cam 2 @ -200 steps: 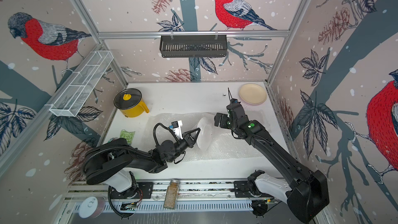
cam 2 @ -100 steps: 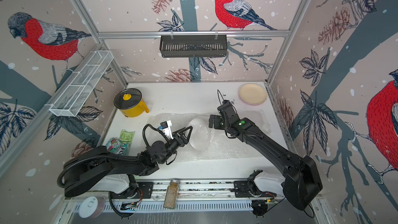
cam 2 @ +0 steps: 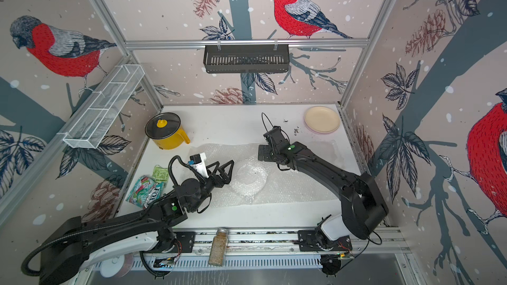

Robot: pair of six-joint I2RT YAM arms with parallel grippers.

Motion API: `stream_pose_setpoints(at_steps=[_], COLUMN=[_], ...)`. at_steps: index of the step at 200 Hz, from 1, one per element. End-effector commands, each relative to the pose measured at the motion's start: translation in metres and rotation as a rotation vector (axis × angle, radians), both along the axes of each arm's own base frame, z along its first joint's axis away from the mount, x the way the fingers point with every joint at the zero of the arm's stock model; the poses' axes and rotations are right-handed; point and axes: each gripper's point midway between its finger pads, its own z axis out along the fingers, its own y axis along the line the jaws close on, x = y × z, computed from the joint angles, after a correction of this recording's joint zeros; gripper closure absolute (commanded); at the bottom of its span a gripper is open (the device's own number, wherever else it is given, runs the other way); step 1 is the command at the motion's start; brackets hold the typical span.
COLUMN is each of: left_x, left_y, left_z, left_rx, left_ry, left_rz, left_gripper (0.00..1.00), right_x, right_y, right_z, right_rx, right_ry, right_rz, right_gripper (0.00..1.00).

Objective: Unpack dinner plates from bubble wrap
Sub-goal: Adjust the bubble wrap on the bubble wrap, then unwrap the bubble wrap.

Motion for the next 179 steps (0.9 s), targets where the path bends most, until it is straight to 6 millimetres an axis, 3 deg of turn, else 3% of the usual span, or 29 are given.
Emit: stream_pose_setpoints(at_steps=[1,38,74,102,134,179], left_x=[-0.011,-0.012,-0.008,-0.001,0.006,0.005], left_y=[-0.012,-0.035,-0.052,-0.047,-0.029,-0.019], left_z=[-0.019,-0.026,-0.044,-0.064,-0.096,-0.134], left_rx=[0.15,0.038,0.018,-0.012,-0.013,0.024], left_ry=[0.074,0.207,0.32,0.397,0.504,0.603], left_rz=[-0.145,-0.377,-0.484,-0.473,-0.418,-0.37], left_gripper=[0.03,0.03,0.03,0.03,0.03,0.04], right_x=[0.014,0.034,0.032,0.027,0.022,0.013], right_y=[0.007,0.023,0.038,0.044,0.041,0.047], right_z=[-0.005,-0.029,-0.055,-0.072,-0.086,-0.077], right_rx=[-0.039,-0.087,-0.131,-0.164,-0.204,-0.216], right_ry=[-0.006,0.039,0.083,0.106,0.127,0.112], right_rz=[-0.021,-0.039,-0.059,-0.062,-0.065,-0.045], right_gripper=[0.03,0.07,0.19,0.21,0.31,0.54])
